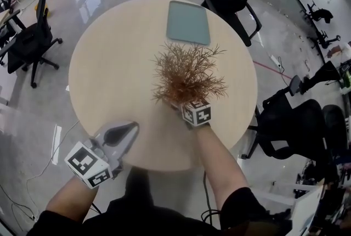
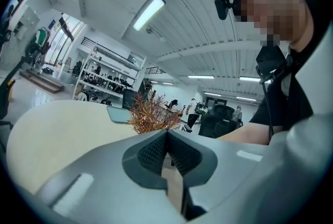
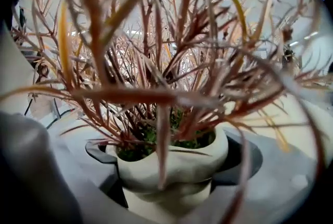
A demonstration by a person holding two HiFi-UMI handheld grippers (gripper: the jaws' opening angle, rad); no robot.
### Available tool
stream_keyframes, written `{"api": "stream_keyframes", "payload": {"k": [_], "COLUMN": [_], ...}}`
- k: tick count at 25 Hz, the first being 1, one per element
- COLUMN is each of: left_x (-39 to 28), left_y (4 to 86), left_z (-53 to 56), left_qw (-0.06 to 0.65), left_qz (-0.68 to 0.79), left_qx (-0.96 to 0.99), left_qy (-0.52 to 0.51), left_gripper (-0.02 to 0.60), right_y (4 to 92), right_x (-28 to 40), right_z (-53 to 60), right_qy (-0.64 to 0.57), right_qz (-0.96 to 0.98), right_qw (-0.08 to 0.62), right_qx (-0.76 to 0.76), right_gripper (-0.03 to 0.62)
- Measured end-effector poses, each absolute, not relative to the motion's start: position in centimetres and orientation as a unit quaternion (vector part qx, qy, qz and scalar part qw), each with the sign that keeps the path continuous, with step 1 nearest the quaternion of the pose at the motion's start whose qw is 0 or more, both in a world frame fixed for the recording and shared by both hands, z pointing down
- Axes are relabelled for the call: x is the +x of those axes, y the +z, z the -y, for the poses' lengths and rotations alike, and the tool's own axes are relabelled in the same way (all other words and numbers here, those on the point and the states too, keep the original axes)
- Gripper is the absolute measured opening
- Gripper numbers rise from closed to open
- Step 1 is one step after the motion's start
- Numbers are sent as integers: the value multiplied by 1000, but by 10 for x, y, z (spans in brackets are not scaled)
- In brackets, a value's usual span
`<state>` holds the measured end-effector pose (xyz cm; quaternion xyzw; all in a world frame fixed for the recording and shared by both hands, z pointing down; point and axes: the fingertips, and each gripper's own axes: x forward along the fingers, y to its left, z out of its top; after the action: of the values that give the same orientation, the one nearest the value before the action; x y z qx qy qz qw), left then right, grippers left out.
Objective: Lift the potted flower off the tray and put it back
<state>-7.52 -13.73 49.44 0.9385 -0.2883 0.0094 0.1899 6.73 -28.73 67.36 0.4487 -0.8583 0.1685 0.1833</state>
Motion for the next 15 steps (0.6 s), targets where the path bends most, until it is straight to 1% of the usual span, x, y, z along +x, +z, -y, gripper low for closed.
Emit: {"api": "stream_keyframes", "payload": {"k": [3, 7, 15], "left_x": [-76, -78, -67], "left_y": [491, 485, 463], "left_z": [142, 153, 196], "left_qw": [182, 175, 150], "left_qz": [289, 295, 306], "left_qx": [940, 939, 940], "left_qy": [9, 11, 18], "left_gripper": [-2, -2, -2], "right_y": [671, 649, 593], "right_x": [72, 74, 111], "right_z": [289, 287, 311], "right_qy": [191, 185, 172], "right_qz": [856, 863, 858], "right_qw": [170, 162, 136], "right_qx": [450, 441, 464], "right_gripper": [549, 549, 549]}}
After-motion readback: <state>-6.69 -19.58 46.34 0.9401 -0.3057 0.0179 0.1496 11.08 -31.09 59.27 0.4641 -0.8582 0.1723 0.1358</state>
